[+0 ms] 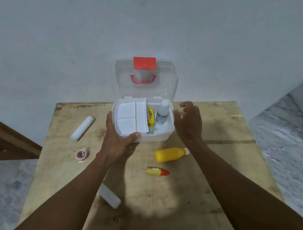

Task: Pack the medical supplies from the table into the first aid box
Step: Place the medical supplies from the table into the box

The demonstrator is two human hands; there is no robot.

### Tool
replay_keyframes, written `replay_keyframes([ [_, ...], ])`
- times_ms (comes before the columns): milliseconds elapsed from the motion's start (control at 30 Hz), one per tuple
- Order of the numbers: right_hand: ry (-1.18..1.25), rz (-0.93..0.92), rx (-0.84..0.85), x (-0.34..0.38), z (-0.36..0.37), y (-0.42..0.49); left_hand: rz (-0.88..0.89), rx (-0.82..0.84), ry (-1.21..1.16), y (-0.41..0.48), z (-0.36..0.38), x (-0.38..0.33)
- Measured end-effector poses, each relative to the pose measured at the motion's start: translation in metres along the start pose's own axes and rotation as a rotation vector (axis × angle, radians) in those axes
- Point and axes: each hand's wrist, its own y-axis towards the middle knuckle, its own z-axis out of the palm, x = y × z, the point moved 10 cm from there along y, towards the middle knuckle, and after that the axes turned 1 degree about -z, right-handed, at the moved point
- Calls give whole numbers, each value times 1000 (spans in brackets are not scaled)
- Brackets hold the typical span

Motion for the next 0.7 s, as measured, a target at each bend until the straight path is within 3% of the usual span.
replay_keyframes([
  [133,-26,309,-72,-40,-21,-40,13,-1,5,-2,0,-3],
  [333,93,737,122,-96,14,-107,10,26,7,-2,1,-2],
  [500,315,806,163,-105,36,-113,2,31,6,-2,2,0],
  [700,402,796,165,-104,41,-102,-38,13,2,-1,0,5],
])
